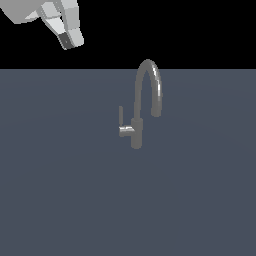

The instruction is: Turn on the faucet by rotating a designated handle.

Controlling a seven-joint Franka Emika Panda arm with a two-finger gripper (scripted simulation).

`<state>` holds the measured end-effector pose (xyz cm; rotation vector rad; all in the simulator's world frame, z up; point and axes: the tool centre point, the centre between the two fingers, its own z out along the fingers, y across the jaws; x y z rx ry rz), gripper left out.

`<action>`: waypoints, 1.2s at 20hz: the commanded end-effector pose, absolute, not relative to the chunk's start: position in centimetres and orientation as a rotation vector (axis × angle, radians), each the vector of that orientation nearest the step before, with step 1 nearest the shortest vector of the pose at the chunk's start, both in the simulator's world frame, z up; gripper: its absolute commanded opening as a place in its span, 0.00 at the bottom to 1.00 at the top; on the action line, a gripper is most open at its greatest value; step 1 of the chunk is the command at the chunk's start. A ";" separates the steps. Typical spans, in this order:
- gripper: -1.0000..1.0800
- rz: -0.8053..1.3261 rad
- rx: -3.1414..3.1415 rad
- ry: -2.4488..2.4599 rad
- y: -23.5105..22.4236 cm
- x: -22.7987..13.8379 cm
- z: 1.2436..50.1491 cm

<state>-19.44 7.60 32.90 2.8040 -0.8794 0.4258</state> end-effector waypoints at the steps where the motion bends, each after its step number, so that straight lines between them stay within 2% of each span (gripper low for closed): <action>1: 0.00 0.453 2.774 -0.927 8.0 -18.6 31.9; 24: 0.00 0.637 2.514 -1.260 9.1 -11.7 25.0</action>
